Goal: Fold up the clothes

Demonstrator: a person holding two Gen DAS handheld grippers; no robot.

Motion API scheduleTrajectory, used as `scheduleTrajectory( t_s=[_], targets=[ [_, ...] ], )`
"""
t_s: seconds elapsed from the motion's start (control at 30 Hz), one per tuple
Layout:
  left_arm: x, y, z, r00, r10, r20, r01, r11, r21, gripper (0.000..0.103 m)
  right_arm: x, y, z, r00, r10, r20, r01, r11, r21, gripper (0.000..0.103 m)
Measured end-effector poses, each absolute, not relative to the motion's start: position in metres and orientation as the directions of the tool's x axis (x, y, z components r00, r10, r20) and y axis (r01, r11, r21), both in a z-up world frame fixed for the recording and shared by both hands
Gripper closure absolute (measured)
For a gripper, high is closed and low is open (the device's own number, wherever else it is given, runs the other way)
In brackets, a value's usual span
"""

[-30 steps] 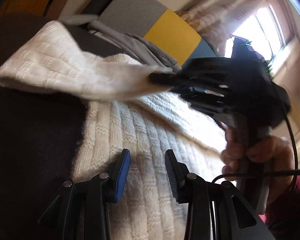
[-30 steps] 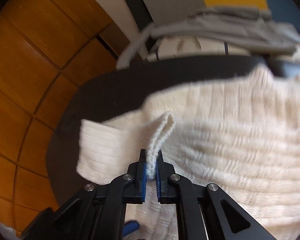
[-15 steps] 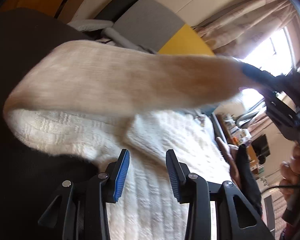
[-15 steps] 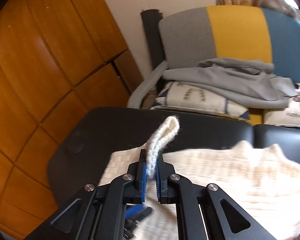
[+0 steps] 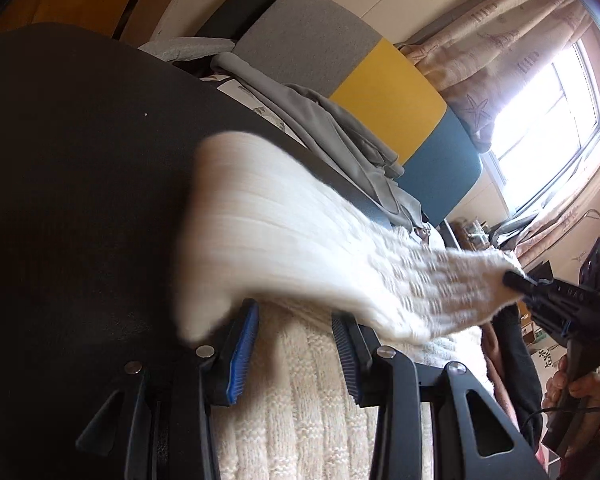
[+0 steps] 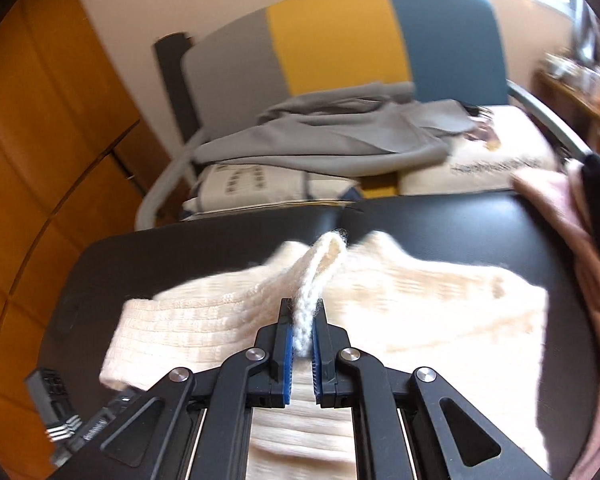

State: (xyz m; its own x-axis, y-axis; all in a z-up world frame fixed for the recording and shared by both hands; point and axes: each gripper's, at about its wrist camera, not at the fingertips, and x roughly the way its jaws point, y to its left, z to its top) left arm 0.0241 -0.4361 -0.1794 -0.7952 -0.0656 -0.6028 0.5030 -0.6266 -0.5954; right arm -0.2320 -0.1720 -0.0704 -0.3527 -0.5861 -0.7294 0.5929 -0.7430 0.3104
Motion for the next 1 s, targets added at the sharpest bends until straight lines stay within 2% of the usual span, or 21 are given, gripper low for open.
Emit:
scheduleTrajectory(
  t_s=[0.5, 0.77, 1.0],
  targets=[
    [0.030, -0.419, -0.172, -0.767, -0.073, -0.637, 0.495, -0.698, -0.517, 0.065, -0.253, -0.087, -0.123, -0.355, -0.525, -0.773, 0.445, -0.822, 0.354, 0.095],
    [0.045, -0.412, -0.168, -0.764, -0.074, -0.641, 0.485, -0.720, -0.495, 0.065, -0.249, -0.066, -0.126, -0.351, -0.573, -0.740, 0.398, -0.807, 0.436, 0.095],
    [0.052, -0.399, -0.160, -0.750, -0.071, -0.658, 0.464, -0.764, -0.447, 0.065, -0.249, -0.059, -0.149, -0.332, -0.528, -0.782, 0.358, -0.837, 0.413, 0.094]
  ],
)
